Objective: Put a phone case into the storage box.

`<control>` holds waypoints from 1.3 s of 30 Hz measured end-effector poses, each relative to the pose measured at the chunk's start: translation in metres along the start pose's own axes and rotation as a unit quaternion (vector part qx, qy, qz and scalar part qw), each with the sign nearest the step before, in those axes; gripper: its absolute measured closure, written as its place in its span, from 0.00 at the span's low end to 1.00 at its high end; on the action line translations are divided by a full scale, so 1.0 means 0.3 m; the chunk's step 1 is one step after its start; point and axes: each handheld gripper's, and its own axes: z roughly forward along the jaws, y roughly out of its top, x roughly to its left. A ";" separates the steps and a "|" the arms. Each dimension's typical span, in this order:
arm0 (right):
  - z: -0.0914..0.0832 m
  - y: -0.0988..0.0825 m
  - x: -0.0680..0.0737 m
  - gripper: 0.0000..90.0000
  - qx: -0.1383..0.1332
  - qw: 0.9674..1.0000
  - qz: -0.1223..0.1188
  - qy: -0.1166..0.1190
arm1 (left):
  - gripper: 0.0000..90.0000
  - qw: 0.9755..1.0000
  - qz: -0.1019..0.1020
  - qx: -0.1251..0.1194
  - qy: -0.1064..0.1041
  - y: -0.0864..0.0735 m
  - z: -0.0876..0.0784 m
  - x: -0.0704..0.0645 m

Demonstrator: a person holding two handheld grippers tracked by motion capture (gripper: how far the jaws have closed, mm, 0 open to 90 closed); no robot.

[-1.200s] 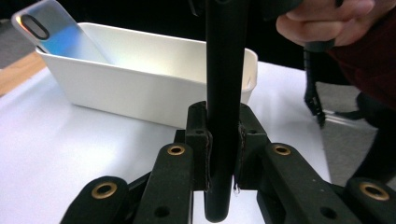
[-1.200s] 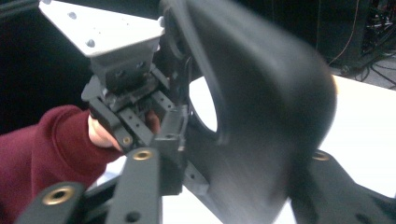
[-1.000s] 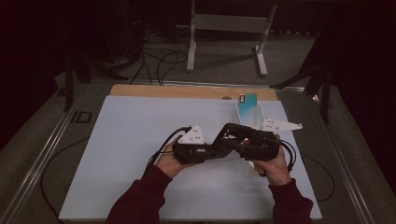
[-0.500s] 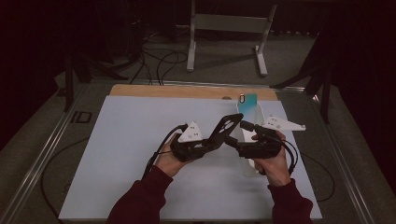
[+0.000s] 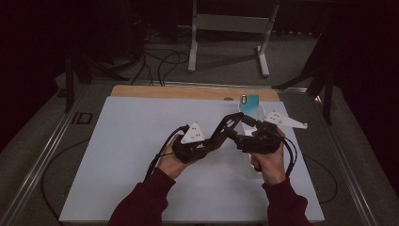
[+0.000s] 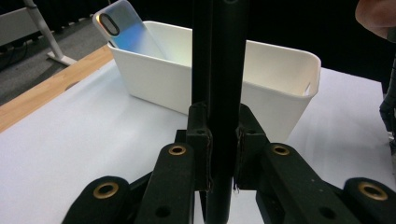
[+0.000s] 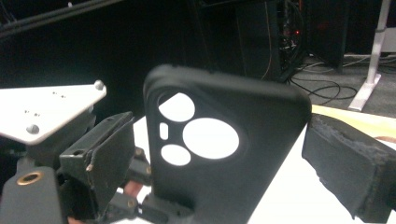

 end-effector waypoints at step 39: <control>0.048 0.013 0.025 0.15 -0.019 0.998 0.029 -0.042 | 0.86 1.000 -0.013 -0.004 -0.021 -0.003 0.026 -0.007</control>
